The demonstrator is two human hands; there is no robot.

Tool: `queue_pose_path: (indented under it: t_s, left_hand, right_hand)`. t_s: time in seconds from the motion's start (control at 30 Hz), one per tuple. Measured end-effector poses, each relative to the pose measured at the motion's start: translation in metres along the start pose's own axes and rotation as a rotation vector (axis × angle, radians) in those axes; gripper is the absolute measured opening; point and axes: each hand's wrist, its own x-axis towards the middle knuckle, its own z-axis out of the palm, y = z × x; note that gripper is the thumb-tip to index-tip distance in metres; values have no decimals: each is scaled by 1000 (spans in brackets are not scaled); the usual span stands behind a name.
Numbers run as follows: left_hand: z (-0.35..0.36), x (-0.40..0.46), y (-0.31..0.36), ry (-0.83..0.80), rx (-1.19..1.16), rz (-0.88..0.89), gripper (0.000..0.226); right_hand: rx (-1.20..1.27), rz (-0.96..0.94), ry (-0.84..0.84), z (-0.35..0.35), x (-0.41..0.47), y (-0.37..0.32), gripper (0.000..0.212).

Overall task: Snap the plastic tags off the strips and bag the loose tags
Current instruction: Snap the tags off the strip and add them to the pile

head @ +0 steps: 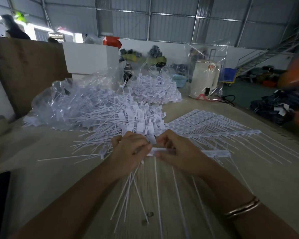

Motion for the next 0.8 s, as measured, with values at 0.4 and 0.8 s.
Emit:
queue_pose_path:
  t_s: [0.4, 0.8]
  left_hand:
    - [-19, -2, -7, 184, 83, 185, 34]
    - [-14, -6, -3, 128, 185, 57, 48]
  right_hand:
    - [104, 84, 48, -8, -1, 13, 22]
    - [-290, -97, 68, 13, 2, -9, 33]
